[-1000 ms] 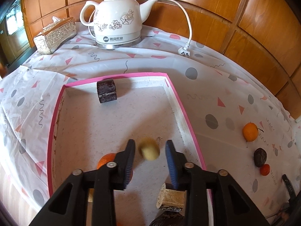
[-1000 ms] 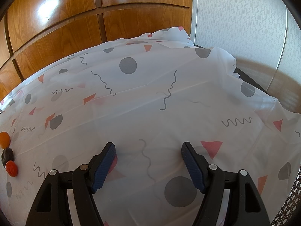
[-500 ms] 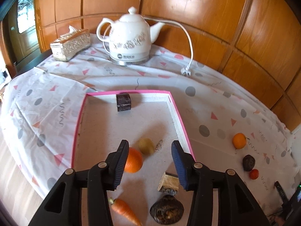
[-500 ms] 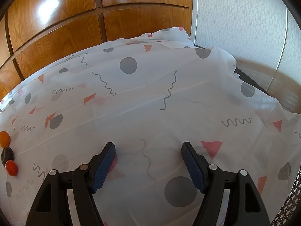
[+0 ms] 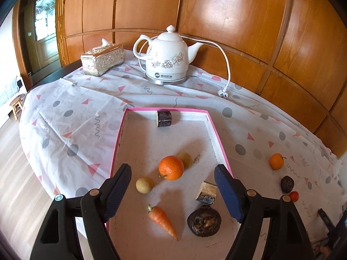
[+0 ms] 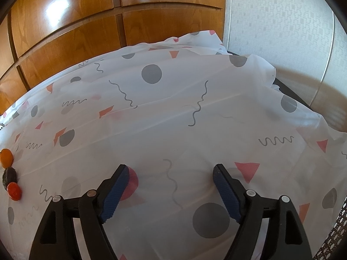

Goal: Organize fruits

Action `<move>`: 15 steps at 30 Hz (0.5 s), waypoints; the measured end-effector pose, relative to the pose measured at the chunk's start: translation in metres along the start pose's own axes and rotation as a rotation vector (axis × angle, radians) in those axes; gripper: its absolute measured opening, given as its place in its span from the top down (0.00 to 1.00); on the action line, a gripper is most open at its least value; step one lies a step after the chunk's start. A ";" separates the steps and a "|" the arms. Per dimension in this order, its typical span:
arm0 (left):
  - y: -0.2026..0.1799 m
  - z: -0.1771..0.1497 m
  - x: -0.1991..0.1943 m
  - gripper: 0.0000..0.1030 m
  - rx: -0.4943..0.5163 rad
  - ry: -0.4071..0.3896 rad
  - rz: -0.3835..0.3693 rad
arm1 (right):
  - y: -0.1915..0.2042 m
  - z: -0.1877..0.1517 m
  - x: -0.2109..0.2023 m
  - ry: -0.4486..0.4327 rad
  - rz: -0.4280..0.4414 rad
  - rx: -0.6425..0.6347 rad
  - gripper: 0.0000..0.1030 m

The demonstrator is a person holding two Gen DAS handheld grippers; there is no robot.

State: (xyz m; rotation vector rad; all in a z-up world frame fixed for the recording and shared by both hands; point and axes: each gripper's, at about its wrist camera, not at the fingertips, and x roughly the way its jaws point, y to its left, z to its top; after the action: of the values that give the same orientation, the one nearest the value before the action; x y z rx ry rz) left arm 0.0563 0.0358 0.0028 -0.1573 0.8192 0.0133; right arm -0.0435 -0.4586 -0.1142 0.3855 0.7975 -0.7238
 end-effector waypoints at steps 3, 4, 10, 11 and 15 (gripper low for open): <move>0.005 -0.003 -0.001 0.20 -0.027 0.014 -0.008 | 0.000 0.000 0.000 0.000 0.001 -0.001 0.21; 0.007 -0.005 -0.001 0.20 -0.034 0.017 -0.009 | 0.000 0.000 0.000 0.000 0.000 -0.001 0.21; 0.018 -0.013 0.000 0.20 -0.055 0.037 0.003 | 0.001 0.000 0.001 0.001 -0.004 -0.006 0.20; 0.020 -0.014 0.001 0.20 -0.063 0.041 0.005 | 0.001 0.000 0.001 0.001 -0.004 -0.007 0.20; 0.031 -0.018 0.002 0.20 -0.087 0.059 -0.007 | 0.002 0.000 0.001 0.002 -0.006 -0.009 0.20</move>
State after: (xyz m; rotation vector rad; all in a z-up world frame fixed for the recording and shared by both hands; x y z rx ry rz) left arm 0.0423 0.0640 -0.0149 -0.2440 0.8770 0.0379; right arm -0.0419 -0.4577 -0.1153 0.3755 0.8036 -0.7249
